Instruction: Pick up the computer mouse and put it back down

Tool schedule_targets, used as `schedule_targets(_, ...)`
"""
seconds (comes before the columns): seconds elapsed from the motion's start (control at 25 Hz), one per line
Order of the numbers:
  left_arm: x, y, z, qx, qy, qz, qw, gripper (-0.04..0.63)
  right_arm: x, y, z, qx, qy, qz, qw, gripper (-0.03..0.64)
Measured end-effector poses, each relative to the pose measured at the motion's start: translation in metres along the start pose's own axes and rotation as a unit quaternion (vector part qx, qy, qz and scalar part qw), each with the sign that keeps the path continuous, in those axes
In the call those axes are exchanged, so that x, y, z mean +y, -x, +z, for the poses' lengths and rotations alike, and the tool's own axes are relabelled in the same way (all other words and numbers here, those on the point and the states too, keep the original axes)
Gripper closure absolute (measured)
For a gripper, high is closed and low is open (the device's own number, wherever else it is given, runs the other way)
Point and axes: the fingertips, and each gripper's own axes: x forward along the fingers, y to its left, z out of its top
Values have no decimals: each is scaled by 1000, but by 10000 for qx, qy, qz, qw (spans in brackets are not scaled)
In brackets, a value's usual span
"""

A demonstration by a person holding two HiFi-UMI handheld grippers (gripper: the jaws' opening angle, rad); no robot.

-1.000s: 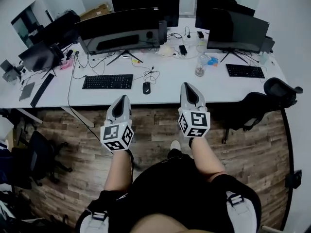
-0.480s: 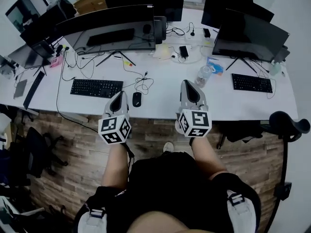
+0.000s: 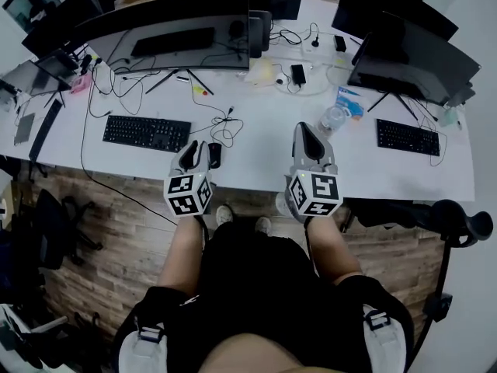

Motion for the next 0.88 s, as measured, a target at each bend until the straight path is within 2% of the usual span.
schedule_targets(0.16,9,-27,-41,674,-22,16,9977,336,0,-7,-2,31,58,-61,10000,618)
schedule_targets(0.24,15,-41,-62,971,-32,61,9952,291,1,-12,-4,78,94,-89,9999,618)
schedule_targets(0.44,16,-71,-105,1683,-253,35,9854,273,1,-18,-13,282,176,-212,9992,618)
schedule_targets(0.56,18,-88,-126,1941,-259,13,9806,272,0,-19,-17,385,277,-313,9984,618)
schedule_targets(0.72,27,-112,-155,2304,-551,4,9715,258,-3,-20,-18,446,332,-453,9974,618)
schedule_targets(0.88,40,-124,-176,2566,-551,125,9649,247,-7,-19,-20,505,380,-603,9962,618)
